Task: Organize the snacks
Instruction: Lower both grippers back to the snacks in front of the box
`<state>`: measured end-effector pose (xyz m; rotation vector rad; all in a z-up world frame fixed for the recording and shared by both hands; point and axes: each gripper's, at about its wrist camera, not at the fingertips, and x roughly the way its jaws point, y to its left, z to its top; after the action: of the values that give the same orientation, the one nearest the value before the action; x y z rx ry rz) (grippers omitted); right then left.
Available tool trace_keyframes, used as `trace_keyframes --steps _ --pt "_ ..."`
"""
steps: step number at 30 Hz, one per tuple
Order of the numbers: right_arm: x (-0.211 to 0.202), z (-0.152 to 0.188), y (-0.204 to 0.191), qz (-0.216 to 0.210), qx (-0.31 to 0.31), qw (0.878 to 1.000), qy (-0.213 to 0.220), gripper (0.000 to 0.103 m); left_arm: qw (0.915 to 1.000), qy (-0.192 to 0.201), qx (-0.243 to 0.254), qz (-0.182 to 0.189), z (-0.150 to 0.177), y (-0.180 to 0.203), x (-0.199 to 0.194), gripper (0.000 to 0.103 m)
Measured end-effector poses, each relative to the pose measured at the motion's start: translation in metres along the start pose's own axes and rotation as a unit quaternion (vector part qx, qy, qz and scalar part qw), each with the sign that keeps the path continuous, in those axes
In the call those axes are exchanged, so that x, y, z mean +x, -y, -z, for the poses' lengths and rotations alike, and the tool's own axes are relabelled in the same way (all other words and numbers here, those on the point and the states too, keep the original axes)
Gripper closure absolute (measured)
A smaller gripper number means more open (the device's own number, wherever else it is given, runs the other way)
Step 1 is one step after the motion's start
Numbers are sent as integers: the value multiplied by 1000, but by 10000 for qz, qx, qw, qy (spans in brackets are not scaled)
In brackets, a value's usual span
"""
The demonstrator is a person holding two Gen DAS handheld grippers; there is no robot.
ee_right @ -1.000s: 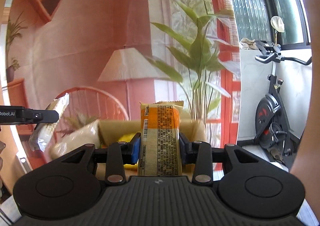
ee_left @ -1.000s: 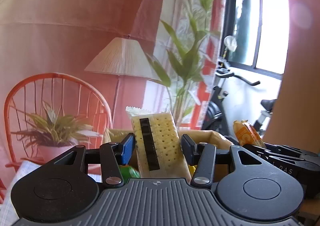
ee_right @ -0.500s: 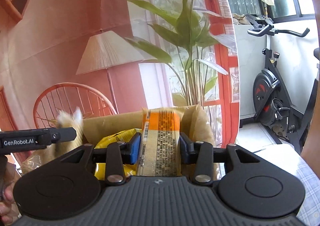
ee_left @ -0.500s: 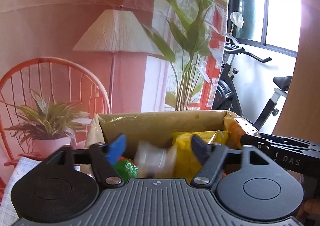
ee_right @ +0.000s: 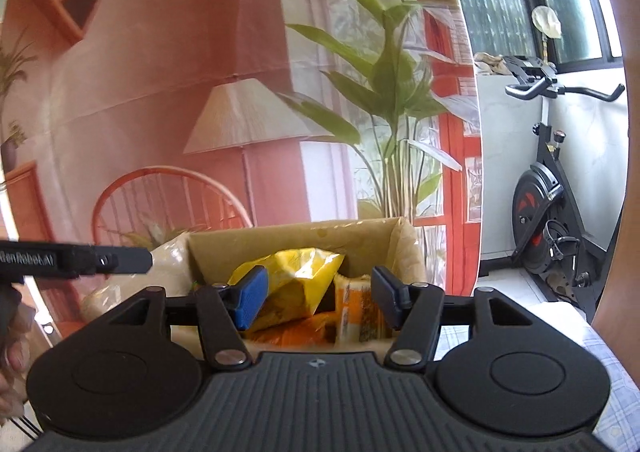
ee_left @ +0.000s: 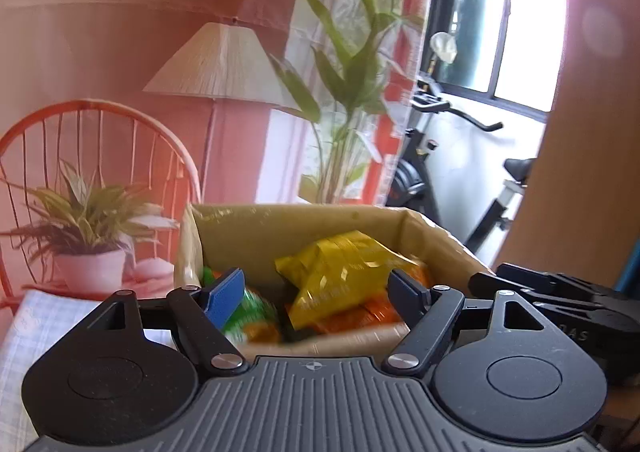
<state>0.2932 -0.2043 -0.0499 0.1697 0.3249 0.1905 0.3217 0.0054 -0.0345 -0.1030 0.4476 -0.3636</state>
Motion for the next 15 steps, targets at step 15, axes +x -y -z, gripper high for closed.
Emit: trace_keyframes --steps 15 --pt "-36 88 -9 -237 312 9955 -865 42 9966 -546 -618 67 104 -14 -23 21"
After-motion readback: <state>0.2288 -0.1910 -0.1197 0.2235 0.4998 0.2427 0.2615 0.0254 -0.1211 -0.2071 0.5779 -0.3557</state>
